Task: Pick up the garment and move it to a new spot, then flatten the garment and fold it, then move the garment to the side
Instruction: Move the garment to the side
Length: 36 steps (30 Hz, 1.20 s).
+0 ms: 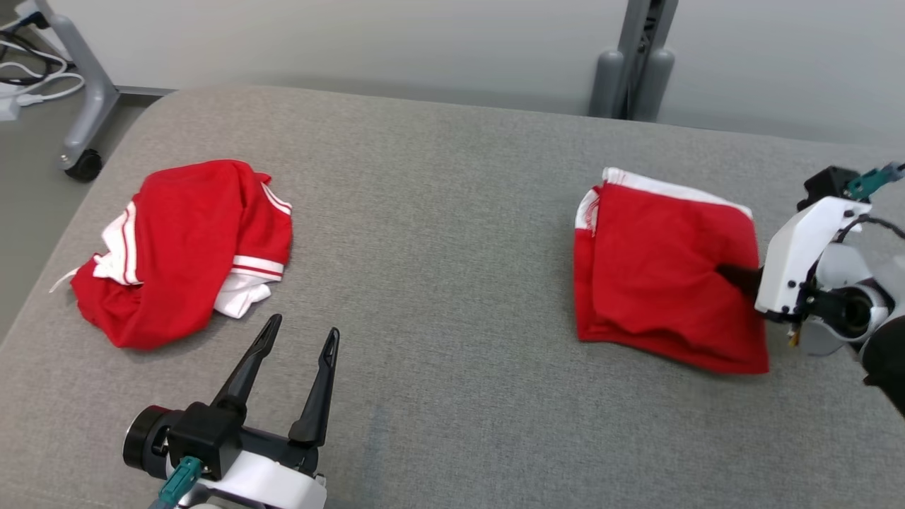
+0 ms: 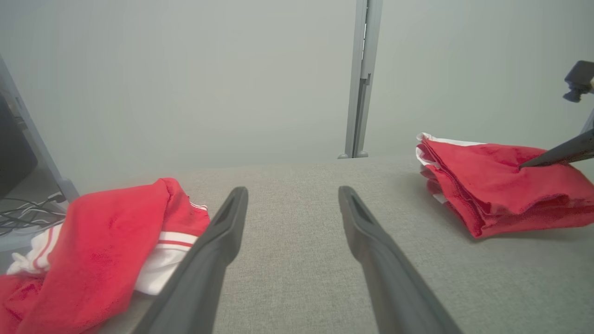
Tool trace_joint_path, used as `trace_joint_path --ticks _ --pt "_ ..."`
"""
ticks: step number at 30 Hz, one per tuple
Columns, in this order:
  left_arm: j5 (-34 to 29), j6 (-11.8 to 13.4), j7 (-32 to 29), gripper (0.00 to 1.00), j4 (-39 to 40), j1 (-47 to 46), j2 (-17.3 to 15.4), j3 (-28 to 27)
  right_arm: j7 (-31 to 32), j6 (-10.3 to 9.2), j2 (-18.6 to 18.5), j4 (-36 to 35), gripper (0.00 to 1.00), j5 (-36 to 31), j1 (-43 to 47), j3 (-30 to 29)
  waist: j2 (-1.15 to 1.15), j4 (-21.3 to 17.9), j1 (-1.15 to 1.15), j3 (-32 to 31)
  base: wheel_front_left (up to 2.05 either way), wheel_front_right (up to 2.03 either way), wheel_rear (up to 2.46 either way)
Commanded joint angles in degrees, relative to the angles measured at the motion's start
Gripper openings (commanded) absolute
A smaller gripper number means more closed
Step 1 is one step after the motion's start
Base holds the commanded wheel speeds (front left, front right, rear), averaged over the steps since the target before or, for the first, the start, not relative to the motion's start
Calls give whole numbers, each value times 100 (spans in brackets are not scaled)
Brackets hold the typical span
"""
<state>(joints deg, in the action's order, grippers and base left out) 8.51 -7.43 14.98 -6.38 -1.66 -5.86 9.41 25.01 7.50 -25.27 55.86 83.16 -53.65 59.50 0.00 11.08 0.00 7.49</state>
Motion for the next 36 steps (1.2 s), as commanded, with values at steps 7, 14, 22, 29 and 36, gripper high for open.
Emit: trace_joint_path --ticks 7,14,22,29,36 --pt "-6 -9 17 100 118 -275 -180 22 125 -1 -406 160 0 -531 -678 342 0 -334 0 388 0 0 0" --pt "42 -9 17 100 173 -419 -369 42 199 -1 -665 228 0 -791 -1123 529 0 -524 0 713 0 0 0" --pt "67 -9 17 100 271 -501 -522 23 177 -1 -874 264 0 -1106 -1554 745 0 -661 0 926 0 0 0" --pt "87 -9 17 100 361 -526 -605 26 165 -1 -1149 373 0 -1566 -2011 1032 0 -696 0 1115 0 0 0" --pt "97 -9 17 100 437 -553 -634 -9 135 -1 -1268 461 0 -1895 -2300 1166 0 -669 0 1306 0 0 0"
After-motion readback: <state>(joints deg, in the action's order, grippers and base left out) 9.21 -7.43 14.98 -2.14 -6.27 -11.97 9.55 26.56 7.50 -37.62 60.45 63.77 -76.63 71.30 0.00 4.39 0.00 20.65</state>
